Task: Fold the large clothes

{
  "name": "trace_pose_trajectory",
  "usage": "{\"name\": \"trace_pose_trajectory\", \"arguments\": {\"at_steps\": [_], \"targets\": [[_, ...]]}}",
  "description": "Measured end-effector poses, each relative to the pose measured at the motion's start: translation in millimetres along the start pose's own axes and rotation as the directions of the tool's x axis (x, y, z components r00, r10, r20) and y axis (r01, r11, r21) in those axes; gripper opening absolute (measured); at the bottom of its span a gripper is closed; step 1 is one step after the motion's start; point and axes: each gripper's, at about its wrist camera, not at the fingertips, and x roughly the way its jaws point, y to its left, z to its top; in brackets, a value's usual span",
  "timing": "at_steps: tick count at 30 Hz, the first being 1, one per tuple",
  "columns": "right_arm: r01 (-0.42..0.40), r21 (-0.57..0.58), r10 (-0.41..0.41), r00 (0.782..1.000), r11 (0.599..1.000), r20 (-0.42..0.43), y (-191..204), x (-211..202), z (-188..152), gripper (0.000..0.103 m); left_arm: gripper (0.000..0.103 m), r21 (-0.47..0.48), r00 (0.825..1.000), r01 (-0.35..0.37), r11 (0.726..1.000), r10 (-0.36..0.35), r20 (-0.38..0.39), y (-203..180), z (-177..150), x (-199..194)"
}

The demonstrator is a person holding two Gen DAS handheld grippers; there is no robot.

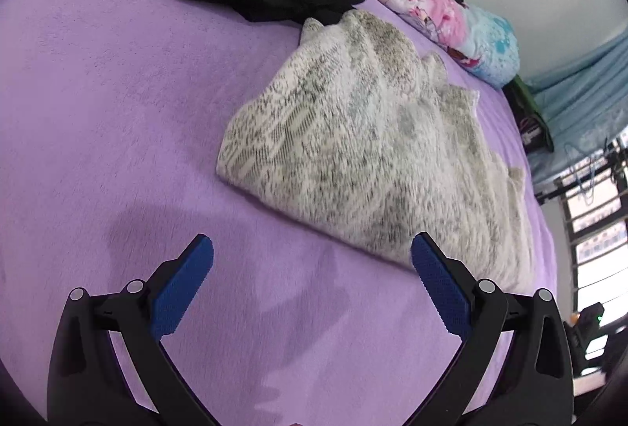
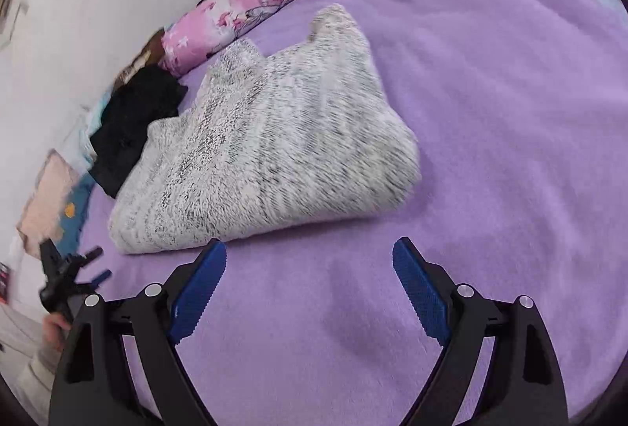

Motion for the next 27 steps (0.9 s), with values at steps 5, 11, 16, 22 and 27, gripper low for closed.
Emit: {"name": "trace_pose_trajectory", "arguments": {"at_steps": [5, 11, 16, 22, 27], "targets": [[0.084, -0.072, -0.084, 0.996, 0.994, 0.003, 35.3, 8.5, 22.6, 0.086, 0.097, -0.013, 0.999, -0.034, 0.999, 0.034, -0.029, 7.9, 8.6, 18.7], [0.15, -0.135, -0.149, 0.989, 0.979, 0.019, 54.3, 22.0, 39.5, 0.09, 0.097, -0.04, 0.999, -0.021, 0.999, 0.019, -0.047, 22.3, 7.1, 33.8], [0.17, -0.088, -0.169, 0.985, 0.981, 0.017, 37.9, 28.8, 48.2, 0.09, 0.097, -0.045, 0.999, -0.001, 0.999, -0.001, -0.047, 24.7, 15.6, 36.0], [0.202, -0.097, -0.2, 0.979, 0.975, 0.026, 25.9, 30.2, 52.7, 0.09, 0.097, -0.021, 0.999, -0.004, 1.0, 0.003, -0.043, 22.3, 34.5, 36.5], [0.207, -0.099, -0.206, 0.978, 0.973, 0.02, 16.3, 34.0, 59.9, 0.09, 0.097, 0.013, 0.999, -0.009, 1.0, 0.009, -0.037, 19.3, 54.6, 32.9]]}}
